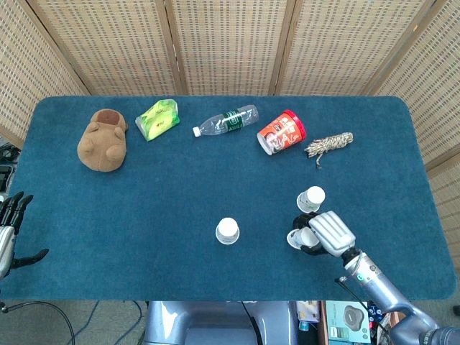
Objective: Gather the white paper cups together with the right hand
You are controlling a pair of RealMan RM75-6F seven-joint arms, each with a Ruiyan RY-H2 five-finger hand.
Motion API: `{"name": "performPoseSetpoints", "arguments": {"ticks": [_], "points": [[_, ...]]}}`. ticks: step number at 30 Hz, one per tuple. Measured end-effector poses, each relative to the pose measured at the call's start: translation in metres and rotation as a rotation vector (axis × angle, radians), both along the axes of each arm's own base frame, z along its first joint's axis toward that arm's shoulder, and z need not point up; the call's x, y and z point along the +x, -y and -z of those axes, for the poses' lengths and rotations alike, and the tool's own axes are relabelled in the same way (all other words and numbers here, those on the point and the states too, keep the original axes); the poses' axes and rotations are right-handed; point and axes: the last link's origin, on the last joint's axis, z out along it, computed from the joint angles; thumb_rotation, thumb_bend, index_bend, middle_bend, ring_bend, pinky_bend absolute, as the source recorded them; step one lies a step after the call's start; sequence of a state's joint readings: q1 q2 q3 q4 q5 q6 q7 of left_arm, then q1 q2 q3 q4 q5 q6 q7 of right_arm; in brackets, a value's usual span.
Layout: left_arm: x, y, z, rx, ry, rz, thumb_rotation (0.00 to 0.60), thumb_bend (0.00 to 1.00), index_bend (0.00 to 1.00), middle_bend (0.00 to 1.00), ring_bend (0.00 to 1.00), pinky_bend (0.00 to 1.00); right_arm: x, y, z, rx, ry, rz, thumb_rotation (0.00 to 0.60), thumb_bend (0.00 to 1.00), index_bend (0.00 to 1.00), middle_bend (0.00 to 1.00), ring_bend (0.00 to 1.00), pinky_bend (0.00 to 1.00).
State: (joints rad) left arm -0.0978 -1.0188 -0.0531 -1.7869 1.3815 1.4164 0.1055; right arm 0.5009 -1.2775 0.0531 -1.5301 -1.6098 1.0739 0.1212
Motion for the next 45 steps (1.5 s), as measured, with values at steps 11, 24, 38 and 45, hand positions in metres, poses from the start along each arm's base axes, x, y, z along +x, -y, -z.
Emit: {"name": "performPoseSetpoints", "arguments": {"ticks": [11, 24, 38, 45], "points": [[0.002, -0.005, 0.003, -0.015, 0.004, -0.009, 0.6, 0.16, 0.0, 0.0, 0.0, 0.0, 0.059, 0.065, -0.022, -0.097, -0.052, -0.046, 0.6, 0.41, 0.45, 0.56, 0.48, 0.68], [0.0, -0.008, 0.003, -0.03, 0.021, -0.024, 0.6, 0.16, 0.0, 0.0, 0.0, 0.0, 0.085, 0.088, 0.038, -0.063, -0.244, -0.08, 0.6, 0.41, 0.45, 0.56, 0.48, 0.68], [-0.002, -0.006, 0.001, -0.036, 0.035, -0.026, 0.6, 0.16, 0.0, 0.0, 0.0, 0.0, 0.072, 0.093, 0.06, -0.024, -0.353, -0.039, 0.6, 0.41, 0.36, 0.43, 0.44, 0.5], [-0.003, -0.006, 0.001, -0.057, 0.045, -0.034, 0.6, 0.16, 0.0, 0.0, 0.0, 0.0, 0.069, 0.091, 0.056, -0.051, -0.387, -0.066, 0.6, 0.41, 0.18, 0.14, 0.12, 0.09]]}}
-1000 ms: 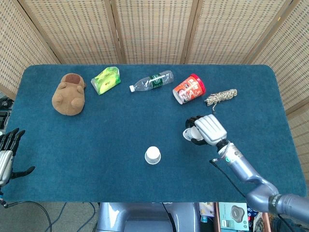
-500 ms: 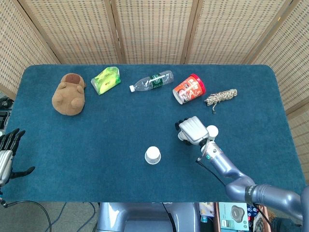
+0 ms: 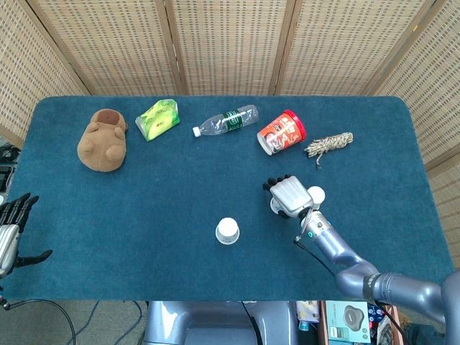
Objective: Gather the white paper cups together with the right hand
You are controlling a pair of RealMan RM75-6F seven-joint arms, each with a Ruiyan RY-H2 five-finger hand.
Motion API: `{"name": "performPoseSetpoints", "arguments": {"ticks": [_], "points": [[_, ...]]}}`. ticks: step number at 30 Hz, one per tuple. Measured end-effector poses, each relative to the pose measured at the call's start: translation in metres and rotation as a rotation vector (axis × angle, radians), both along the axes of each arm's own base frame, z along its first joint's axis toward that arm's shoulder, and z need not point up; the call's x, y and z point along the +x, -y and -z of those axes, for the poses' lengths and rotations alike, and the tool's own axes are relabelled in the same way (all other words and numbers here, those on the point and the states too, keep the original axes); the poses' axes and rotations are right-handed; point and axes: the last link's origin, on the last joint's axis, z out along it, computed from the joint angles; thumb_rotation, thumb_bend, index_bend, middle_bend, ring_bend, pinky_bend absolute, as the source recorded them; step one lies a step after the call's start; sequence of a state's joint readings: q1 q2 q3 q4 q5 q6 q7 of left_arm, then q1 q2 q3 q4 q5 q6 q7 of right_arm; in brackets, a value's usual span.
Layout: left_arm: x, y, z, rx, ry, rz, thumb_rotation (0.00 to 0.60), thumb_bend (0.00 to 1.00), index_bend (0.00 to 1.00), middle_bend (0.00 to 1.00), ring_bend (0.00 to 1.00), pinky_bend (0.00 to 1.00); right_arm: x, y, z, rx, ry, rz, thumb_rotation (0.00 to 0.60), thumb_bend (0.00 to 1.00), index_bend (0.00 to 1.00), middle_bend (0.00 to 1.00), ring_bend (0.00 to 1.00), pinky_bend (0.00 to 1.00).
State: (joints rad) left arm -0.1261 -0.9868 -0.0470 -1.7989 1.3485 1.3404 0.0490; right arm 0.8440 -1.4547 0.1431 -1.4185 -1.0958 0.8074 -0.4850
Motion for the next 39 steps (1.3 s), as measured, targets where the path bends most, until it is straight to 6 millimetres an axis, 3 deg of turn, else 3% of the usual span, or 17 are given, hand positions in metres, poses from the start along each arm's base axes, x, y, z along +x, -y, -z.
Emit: {"name": "performPoseSetpoints", "arguments": {"ticks": [10, 18, 22, 30, 39], "points": [[0.002, 0.001, -0.001, -0.003, 0.006, 0.004, 0.6, 0.16, 0.0, 0.0, 0.0, 0.0, 0.002, -0.015, -0.016, -0.02, 0.046, -0.022, 0.6, 0.41, 0.18, 0.13, 0.07, 0.05], [0.002, 0.001, -0.002, -0.002, 0.012, 0.005, 0.6, 0.16, 0.0, 0.0, 0.0, 0.0, 0.032, -0.046, -0.038, 0.136, 0.32, 0.038, 0.6, 0.24, 0.18, 0.16, 0.07, 0.07], [0.003, 0.001, -0.001, -0.005, 0.01, 0.007, 0.6, 0.16, 0.0, 0.0, 0.0, 0.0, 0.046, -0.061, -0.042, 0.256, 0.403, 0.051, 0.6, 0.22, 0.18, 0.18, 0.07, 0.08], [0.002, 0.0, 0.0, -0.008, 0.008, 0.003, 0.6, 0.16, 0.0, 0.0, 0.0, 0.0, 0.055, -0.07, -0.017, 0.34, 0.396, 0.014, 0.6, 0.22, 0.18, 0.2, 0.09, 0.13], [0.001, -0.001, 0.001, -0.013, 0.012, 0.0, 0.6, 0.16, 0.0, 0.0, 0.0, 0.0, 0.066, -0.06, 0.023, 0.332, 0.395, 0.016, 0.6, 0.22, 0.18, 0.23, 0.13, 0.21]]}}
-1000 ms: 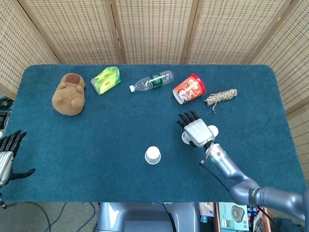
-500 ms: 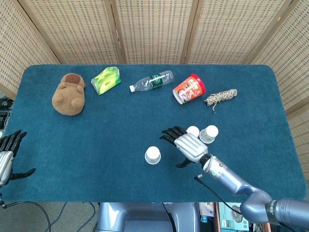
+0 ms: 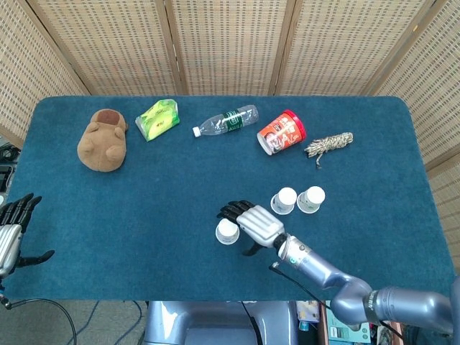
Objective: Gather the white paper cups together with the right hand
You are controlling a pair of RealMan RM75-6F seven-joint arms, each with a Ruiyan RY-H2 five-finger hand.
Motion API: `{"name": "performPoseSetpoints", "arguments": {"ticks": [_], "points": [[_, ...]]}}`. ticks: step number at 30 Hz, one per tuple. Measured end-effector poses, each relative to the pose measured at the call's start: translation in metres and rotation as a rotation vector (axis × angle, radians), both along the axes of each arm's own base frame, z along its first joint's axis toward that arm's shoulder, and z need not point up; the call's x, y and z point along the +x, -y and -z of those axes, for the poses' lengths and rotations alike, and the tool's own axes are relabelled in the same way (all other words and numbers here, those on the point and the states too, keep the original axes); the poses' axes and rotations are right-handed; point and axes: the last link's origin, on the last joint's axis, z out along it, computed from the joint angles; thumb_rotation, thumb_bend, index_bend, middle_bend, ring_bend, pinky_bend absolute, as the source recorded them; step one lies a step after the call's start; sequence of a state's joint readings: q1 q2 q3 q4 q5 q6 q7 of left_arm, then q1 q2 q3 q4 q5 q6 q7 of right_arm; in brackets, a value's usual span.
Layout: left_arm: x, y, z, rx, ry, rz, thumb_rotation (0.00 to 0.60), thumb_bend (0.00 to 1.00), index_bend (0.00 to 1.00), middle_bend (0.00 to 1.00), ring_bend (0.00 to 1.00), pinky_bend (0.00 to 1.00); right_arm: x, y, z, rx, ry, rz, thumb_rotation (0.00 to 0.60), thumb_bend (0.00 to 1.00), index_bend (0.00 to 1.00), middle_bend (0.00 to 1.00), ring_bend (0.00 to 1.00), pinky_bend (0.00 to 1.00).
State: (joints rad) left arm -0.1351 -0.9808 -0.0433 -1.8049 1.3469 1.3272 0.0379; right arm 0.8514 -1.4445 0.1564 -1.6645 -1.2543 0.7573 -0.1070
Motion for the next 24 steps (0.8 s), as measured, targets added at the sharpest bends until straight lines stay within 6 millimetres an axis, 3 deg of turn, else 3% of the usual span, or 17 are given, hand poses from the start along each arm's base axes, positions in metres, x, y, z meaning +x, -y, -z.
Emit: {"name": "performPoseSetpoints", "arguments": {"ticks": [5, 13, 18, 24], "points": [[-0.001, -0.001, -0.001, 0.003, 0.005, -0.006, 0.6, 0.16, 0.0, 0.0, 0.0, 0.0, 0.002, 0.009, 0.018, -0.017, -0.039, 0.012, 0.6, 0.22, 0.19, 0.28, 0.18, 0.29], [-0.004, -0.003, -0.002, -0.002, 0.008, -0.019, 0.6, 0.16, 0.0, 0.0, 0.0, 0.0, 0.004, 0.014, 0.034, -0.027, -0.067, 0.023, 0.6, 0.28, 0.47, 0.53, 0.45, 0.51], [-0.005, -0.004, -0.003, -0.005, 0.01, -0.024, 0.6, 0.16, 0.0, 0.0, 0.0, 0.0, 0.006, 0.014, 0.042, -0.026, -0.057, 0.036, 0.6, 0.35, 0.53, 0.58, 0.48, 0.55], [-0.005, -0.004, -0.003, -0.008, 0.012, -0.026, 0.6, 0.16, 0.0, 0.0, 0.0, 0.0, 0.009, 0.012, 0.037, -0.038, -0.02, 0.042, 0.6, 0.35, 0.53, 0.58, 0.48, 0.55]]}}
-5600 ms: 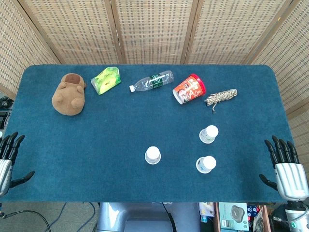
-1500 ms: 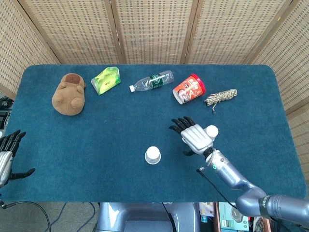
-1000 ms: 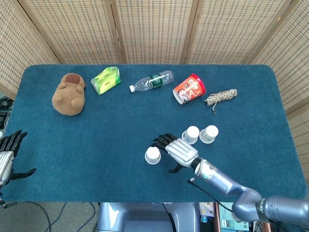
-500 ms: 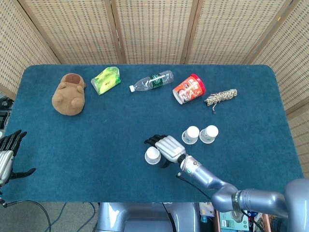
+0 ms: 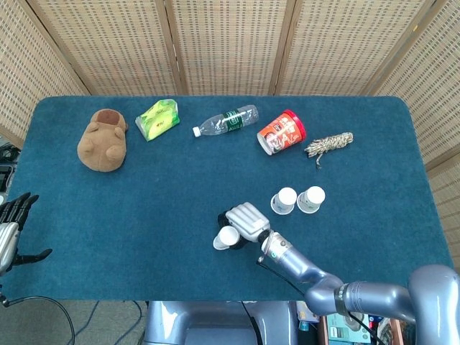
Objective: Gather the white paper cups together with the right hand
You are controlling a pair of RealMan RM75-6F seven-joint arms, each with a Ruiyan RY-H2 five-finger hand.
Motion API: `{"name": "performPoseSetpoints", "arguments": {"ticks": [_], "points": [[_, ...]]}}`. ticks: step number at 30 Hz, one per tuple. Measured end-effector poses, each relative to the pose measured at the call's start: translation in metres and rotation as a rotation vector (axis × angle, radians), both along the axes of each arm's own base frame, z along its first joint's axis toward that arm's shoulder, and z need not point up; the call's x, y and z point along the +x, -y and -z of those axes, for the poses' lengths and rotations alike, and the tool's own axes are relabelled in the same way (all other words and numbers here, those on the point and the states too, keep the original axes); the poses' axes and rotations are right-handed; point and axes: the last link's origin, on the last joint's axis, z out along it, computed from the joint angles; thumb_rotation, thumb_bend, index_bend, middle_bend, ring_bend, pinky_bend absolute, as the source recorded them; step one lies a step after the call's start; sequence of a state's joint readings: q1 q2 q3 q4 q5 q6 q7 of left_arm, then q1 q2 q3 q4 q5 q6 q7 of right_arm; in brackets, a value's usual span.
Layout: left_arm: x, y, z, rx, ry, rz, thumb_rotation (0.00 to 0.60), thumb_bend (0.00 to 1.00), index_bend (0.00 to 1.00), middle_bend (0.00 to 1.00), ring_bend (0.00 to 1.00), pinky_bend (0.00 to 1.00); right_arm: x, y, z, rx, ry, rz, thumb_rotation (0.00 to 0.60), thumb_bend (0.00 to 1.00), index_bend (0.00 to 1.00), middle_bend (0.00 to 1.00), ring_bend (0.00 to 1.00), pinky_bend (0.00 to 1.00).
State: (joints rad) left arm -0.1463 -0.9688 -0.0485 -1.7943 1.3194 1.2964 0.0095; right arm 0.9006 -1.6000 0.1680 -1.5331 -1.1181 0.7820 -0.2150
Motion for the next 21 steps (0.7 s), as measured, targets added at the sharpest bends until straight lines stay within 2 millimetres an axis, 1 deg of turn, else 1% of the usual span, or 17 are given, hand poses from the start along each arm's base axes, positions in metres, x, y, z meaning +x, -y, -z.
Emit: {"name": "performPoseSetpoints", "arguments": {"ticks": [4, 7, 10, 14, 16, 17, 18, 20, 21], "points": [[0.0, 0.0, 0.0, -0.005, 0.001, -0.002, 0.6, 0.16, 0.0, 0.0, 0.0, 0.0, 0.001, 0.001, -0.02, -0.032, 0.026, -0.007, 0.6, 0.35, 0.53, 0.57, 0.48, 0.55], [-0.001, 0.001, 0.001, -0.009, 0.003, -0.005, 0.6, 0.16, 0.0, 0.0, 0.0, 0.0, -0.001, 0.006, -0.047, -0.085, 0.042, -0.007, 0.6, 0.35, 0.53, 0.57, 0.48, 0.55], [0.0, 0.001, 0.001, -0.009, 0.003, -0.003, 0.6, 0.16, 0.0, 0.0, 0.0, 0.0, -0.01, 0.015, -0.082, -0.161, 0.042, 0.006, 0.6, 0.35, 0.53, 0.57, 0.48, 0.55], [0.002, 0.002, 0.002, -0.013, 0.003, 0.003, 0.6, 0.16, 0.0, 0.0, 0.0, 0.0, -0.031, 0.029, -0.137, -0.275, 0.016, 0.054, 0.6, 0.35, 0.53, 0.57, 0.48, 0.55], [0.003, 0.002, 0.003, -0.018, 0.003, 0.007, 0.6, 0.16, 0.0, 0.0, 0.0, 0.0, -0.043, 0.035, -0.157, -0.313, 0.002, 0.095, 0.6, 0.35, 0.53, 0.57, 0.48, 0.55], [0.003, 0.002, 0.003, -0.022, 0.002, 0.01, 0.6, 0.16, 0.0, 0.0, 0.0, 0.0, -0.052, 0.04, -0.165, -0.327, -0.012, 0.13, 0.6, 0.35, 0.53, 0.57, 0.48, 0.55], [0.004, 0.001, 0.004, -0.022, 0.003, 0.011, 0.6, 0.16, 0.0, 0.0, 0.0, 0.0, -0.059, 0.043, -0.168, -0.332, -0.021, 0.16, 0.6, 0.35, 0.53, 0.57, 0.48, 0.55], [0.004, 0.001, 0.003, -0.021, 0.002, 0.012, 0.6, 0.16, 0.0, 0.0, 0.0, 0.0, -0.076, 0.05, -0.172, -0.329, -0.037, 0.226, 0.6, 0.35, 0.53, 0.56, 0.48, 0.55], [0.004, 0.0, 0.003, -0.02, 0.002, 0.012, 0.6, 0.16, 0.0, 0.0, 0.0, 0.0, -0.081, 0.051, -0.172, -0.323, -0.04, 0.247, 0.6, 0.35, 0.53, 0.56, 0.48, 0.55]]}}
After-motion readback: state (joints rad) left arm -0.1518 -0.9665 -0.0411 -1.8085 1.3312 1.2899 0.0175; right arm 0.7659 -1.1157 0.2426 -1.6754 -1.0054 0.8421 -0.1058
